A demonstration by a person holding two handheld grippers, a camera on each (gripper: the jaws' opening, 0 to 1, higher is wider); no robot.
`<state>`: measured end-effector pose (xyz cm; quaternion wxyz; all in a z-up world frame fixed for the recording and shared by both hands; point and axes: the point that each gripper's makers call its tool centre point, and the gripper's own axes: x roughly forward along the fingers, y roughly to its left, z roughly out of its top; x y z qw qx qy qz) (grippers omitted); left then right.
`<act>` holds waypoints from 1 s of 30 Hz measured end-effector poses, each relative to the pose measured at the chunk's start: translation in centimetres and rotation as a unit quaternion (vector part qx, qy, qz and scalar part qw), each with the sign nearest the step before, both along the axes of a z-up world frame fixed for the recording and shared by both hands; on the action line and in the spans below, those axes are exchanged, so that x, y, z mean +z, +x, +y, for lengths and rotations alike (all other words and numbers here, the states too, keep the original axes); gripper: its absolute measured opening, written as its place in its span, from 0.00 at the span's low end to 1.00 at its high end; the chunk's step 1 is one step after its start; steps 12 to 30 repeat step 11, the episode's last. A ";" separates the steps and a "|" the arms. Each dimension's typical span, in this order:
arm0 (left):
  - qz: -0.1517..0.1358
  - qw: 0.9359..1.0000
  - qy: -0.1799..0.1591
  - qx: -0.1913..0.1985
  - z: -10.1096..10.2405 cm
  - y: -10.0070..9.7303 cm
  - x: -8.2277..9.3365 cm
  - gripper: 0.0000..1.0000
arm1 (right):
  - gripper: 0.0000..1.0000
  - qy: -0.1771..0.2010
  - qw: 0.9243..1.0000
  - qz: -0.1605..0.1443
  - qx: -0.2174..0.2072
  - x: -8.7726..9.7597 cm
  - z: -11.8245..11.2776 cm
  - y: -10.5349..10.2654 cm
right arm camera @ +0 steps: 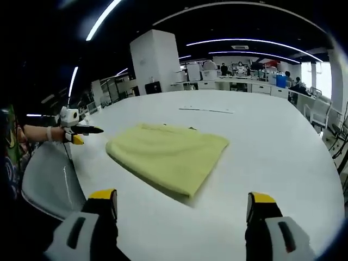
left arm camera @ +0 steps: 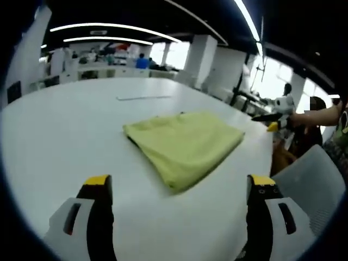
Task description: Fold the garment on the visible template until the final outline fits inside the template.
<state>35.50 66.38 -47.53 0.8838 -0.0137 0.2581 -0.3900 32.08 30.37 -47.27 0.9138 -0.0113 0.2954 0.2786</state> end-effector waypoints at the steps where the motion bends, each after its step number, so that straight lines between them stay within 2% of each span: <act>1: 0.000 1.000 0.000 0.000 0.0 -0.1 0.0 0.99 | 1.00 0.001 1.000 0.000 0.000 0.0 -0.1 0.0; 11: -0.004 1.000 0.005 0.002 0.3 -0.2 0.2 0.99 | 1.00 -0.001 1.000 -0.006 -0.005 0.6 -1.2 0.0; 30: -0.004 1.000 0.005 0.002 0.3 -0.2 0.2 0.99 | 1.00 -0.001 1.000 -0.006 -0.005 0.6 -1.2 0.0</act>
